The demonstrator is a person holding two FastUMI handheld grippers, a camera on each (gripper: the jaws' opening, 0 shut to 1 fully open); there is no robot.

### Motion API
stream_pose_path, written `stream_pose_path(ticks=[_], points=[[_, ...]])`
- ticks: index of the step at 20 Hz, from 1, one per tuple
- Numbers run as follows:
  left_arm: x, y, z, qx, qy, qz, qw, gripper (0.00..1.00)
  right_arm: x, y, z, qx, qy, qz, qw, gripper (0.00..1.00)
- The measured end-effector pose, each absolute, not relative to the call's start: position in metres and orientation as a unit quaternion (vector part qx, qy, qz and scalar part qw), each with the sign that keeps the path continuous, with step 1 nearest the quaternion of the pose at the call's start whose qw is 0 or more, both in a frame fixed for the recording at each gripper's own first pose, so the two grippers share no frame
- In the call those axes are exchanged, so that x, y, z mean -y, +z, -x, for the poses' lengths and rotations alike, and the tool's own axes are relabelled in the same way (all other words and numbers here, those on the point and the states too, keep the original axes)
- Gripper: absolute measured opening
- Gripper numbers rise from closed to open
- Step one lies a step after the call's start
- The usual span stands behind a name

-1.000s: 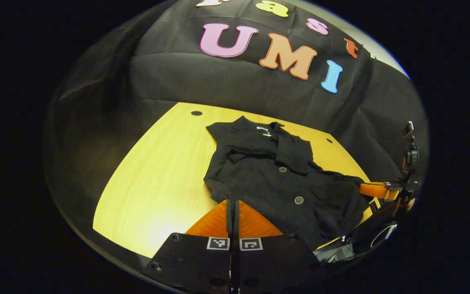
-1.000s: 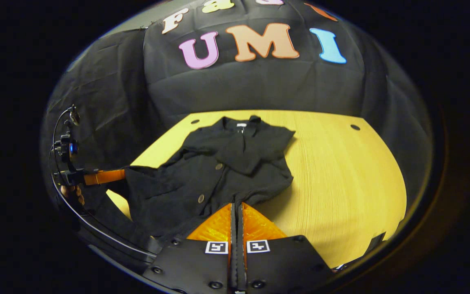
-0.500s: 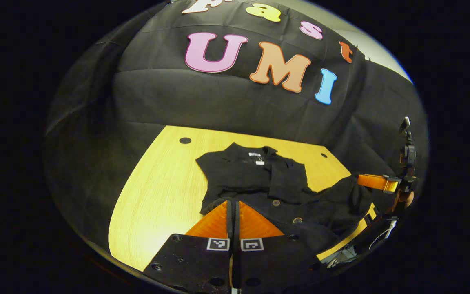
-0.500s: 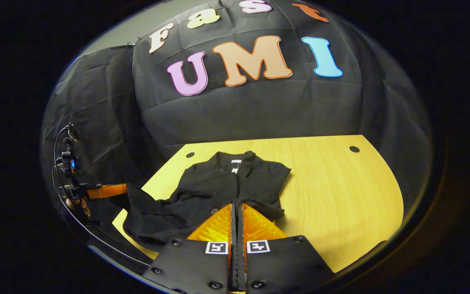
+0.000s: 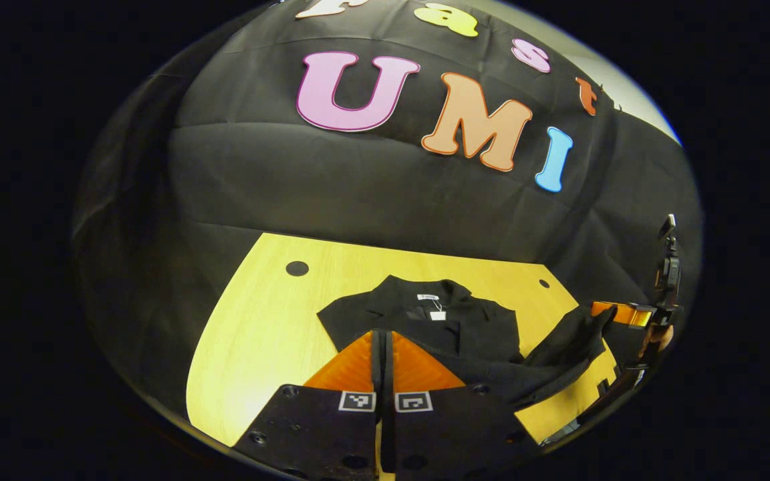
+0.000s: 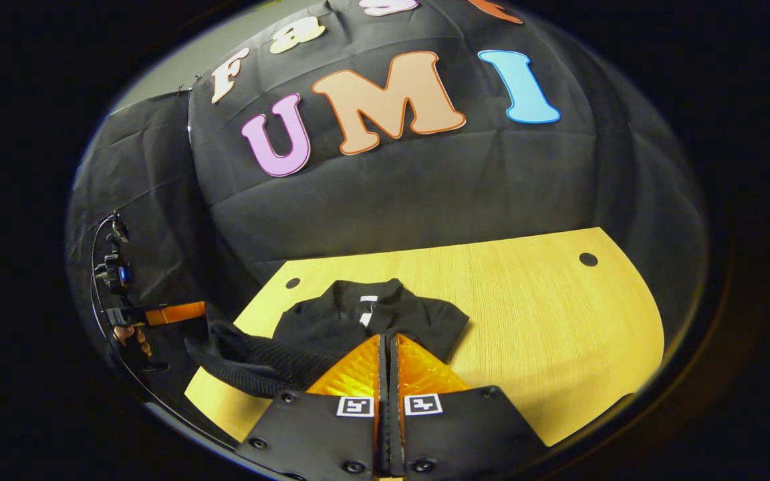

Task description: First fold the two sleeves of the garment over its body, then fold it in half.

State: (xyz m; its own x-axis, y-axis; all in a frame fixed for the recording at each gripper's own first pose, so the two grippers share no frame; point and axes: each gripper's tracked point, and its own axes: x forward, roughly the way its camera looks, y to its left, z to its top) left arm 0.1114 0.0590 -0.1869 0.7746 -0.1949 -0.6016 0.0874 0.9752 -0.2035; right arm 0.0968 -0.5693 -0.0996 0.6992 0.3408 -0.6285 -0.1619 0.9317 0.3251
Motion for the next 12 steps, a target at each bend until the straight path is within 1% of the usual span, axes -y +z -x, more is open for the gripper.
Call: stream_pose_path(ticks=[4, 9, 12], points=[[-0.058, -0.21, -0.146, -0.346, -0.07, 0.073, 0.933, 0.0, 0.575, -0.121, -0.138, -0.378, 0.127, -0.104, 0.911, 0.02], [-0.065, -0.241, -0.18, -0.37, -0.048, 0.068, 0.925, 0.0, 0.572, -0.14, -0.182, -0.388, 0.132, -0.094, 0.907, 0.02], [-0.068, -0.249, -0.199, -0.372, -0.036, 0.064, 0.925, 0.0, 0.571, -0.149, -0.205, -0.395, 0.133, -0.097, 0.904, 0.02]])
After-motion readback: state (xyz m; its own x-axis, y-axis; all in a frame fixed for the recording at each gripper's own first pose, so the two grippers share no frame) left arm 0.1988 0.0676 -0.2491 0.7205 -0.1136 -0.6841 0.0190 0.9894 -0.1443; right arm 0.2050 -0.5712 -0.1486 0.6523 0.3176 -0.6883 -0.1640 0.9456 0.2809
